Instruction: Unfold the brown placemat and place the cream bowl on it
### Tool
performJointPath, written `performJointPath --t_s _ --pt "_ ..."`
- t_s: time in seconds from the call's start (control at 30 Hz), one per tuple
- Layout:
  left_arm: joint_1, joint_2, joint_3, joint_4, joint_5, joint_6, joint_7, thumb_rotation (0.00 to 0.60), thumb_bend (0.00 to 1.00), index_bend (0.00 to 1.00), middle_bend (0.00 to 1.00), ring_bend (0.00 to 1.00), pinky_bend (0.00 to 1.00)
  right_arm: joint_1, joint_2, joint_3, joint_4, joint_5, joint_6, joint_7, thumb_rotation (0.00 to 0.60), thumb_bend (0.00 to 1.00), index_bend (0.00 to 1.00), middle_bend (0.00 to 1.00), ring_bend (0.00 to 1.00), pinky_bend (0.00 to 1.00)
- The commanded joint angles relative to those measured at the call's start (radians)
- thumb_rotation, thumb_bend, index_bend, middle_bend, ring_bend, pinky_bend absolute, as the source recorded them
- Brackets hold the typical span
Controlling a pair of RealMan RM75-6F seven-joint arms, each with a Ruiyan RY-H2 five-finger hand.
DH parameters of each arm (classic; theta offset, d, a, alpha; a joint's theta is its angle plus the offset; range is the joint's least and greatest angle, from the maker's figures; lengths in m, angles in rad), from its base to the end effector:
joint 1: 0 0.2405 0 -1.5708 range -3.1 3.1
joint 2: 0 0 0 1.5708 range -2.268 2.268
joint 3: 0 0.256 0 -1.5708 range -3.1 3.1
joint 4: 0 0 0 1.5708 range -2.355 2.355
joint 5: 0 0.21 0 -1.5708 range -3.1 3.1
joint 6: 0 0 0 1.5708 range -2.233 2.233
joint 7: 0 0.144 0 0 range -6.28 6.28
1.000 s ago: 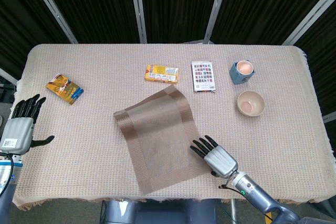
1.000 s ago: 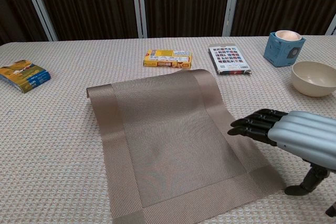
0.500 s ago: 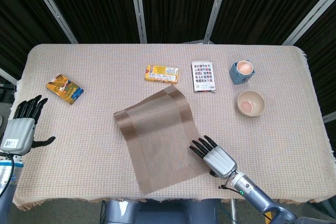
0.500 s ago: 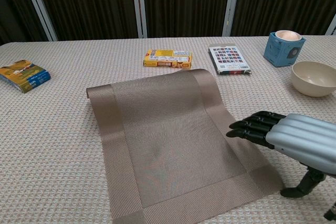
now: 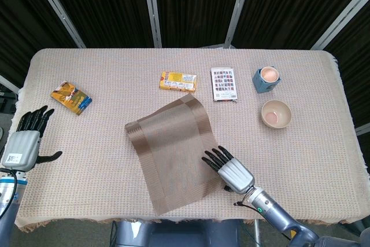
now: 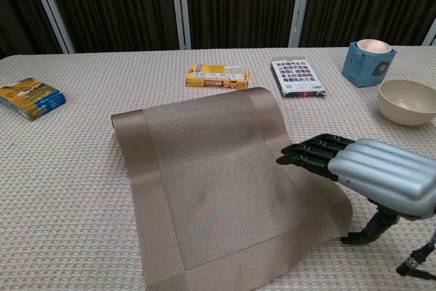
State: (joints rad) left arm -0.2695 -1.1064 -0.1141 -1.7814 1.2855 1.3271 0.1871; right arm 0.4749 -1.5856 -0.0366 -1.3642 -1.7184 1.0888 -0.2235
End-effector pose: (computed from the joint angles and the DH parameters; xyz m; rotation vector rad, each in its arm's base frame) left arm -0.2663 0.2410 0.1432 -1.4249 -0.9536 -0.8751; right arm -0.2050 -0.2359 -0.0430 2.1637 -0.6825 0.9491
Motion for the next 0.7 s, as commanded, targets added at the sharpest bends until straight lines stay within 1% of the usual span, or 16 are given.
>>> performJointPath --t_s 0.03,0.1,0.13,0.2,0.23,0.27,0.3,0.33,0.37,0.4,0.47,0.57,0.7 --pt "0.0 0.0 0.0 0.001 -0.002 -0.003 -0.001 0.6 0.0 0.0 0.0 0.0 0.0 0.001 -0.014 -0.001 0.017 -0.007 0.014 0.02 0.6 0.1 0.04 0.0 0.0 0.0" --pt "-0.001 0.001 0.0 0.003 -0.004 -0.004 -0.003 0.6 0.0 0.0 0.0 0.0 0.0 0.002 -0.024 -0.001 0.031 -0.017 0.032 0.045 0.6 0.17 0.06 0.0 0.0 0.0" --pt "-0.001 0.001 0.0 0.003 -0.004 -0.005 -0.003 0.6 0.0 0.0 0.0 0.0 0.0 0.003 -0.026 -0.002 0.034 -0.02 0.037 0.052 0.6 0.22 0.08 0.0 0.0 0.0" --pt "-0.001 0.0 0.0 0.004 -0.004 -0.006 -0.004 0.6 0.0 0.0 0.0 0.0 0.0 0.005 -0.032 -0.003 0.043 -0.03 0.052 0.072 0.6 0.33 0.15 0.0 0.0 0.0" --pt "-0.001 0.0 0.0 0.004 -0.003 -0.007 -0.004 0.6 0.0 0.0 0.0 0.0 0.0 0.005 -0.036 -0.004 0.05 -0.036 0.062 0.086 0.6 0.39 0.21 0.0 0.0 0.0" --pt "-0.002 0.0 0.0 0.004 -0.003 -0.008 -0.005 0.6 0.0 0.0 0.0 0.0 0.0 0.006 -0.038 -0.005 0.053 -0.04 0.067 0.092 0.6 0.44 0.32 0.0 0.0 0.0" --pt "-0.002 0.0 0.001 0.004 -0.002 -0.008 -0.004 0.6 0.0 0.0 0.0 0.0 0.0 0.006 -0.043 -0.007 0.061 -0.047 0.078 0.105 0.6 0.48 0.42 0.0 0.0 0.0" --pt "-0.002 0.0 0.001 0.004 -0.002 -0.009 -0.004 0.6 0.0 0.0 0.0 0.0 0.0 0.006 -0.046 -0.007 0.065 -0.05 0.084 0.11 0.6 0.51 0.56 0.0 0.0 0.0" --pt "-0.002 -0.001 0.001 0.004 -0.002 -0.009 -0.003 0.6 0.0 0.0 0.0 0.0 0.0 0.004 -0.052 -0.009 0.075 -0.055 0.096 0.118 0.6 0.52 0.67 0.0 0.0 0.0" --pt "-0.002 -0.001 0.002 0.004 -0.001 -0.008 -0.003 0.6 0.0 0.0 0.0 0.0 0.0 0.004 -0.054 -0.011 0.08 -0.059 0.1 0.121 0.6 0.53 0.72 0.0 0.0 0.0" --pt "-0.002 -0.001 0.002 0.003 -0.001 -0.008 -0.002 0.6 0.0 0.0 0.0 0.0 0.0 0.002 -0.057 -0.018 0.092 -0.069 0.112 0.132 0.6 0.56 0.77 0.0 0.0 0.0" --pt "-0.001 -0.001 0.002 0.003 -0.001 -0.008 -0.002 0.6 0.0 0.0 0.0 0.0 0.0 -0.002 -0.054 -0.031 0.098 -0.081 0.128 0.148 0.6 0.57 0.79 0.0 0.0 0.0" --pt "0.0 -0.001 0.003 0.001 0.0 -0.007 -0.002 0.6 0.0 0.0 0.0 0.0 0.0 -0.013 -0.026 -0.054 0.086 -0.111 0.173 0.167 0.6 0.57 0.79 0.0 0.0 0.0"
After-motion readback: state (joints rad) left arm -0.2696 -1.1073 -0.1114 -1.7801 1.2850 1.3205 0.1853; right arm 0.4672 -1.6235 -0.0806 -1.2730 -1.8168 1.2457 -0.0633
